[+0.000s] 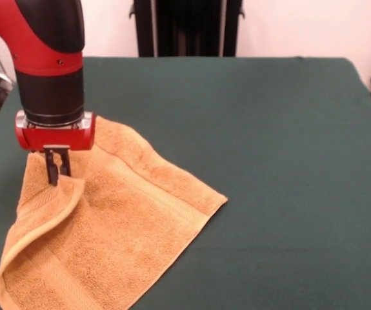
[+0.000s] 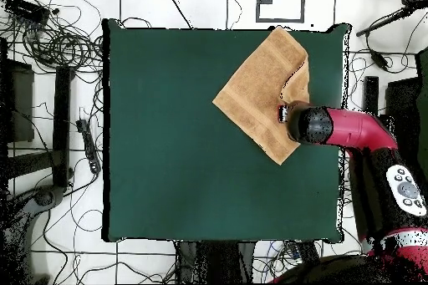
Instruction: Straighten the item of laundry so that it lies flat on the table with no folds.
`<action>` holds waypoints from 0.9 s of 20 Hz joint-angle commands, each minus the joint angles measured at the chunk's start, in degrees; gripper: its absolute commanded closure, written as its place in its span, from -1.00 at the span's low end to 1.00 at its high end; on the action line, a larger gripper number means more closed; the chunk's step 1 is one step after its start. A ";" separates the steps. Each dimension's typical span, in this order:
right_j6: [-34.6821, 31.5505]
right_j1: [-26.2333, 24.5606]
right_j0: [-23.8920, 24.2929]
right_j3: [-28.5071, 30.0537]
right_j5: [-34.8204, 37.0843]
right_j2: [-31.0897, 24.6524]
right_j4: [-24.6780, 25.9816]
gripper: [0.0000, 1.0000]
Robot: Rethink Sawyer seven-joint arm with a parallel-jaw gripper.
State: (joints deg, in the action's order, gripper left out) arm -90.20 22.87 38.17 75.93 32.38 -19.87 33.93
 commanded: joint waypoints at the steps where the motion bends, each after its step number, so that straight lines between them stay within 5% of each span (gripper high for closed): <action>1: -2.04 0.78 -4.81 4.13 5.57 -1.61 -2.66 1.00; 18: -2.51 -0.27 -5.43 4.21 3.11 -1.08 -2.22 1.00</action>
State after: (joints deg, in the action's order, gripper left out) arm -90.20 24.53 36.13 76.34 32.94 -19.40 33.59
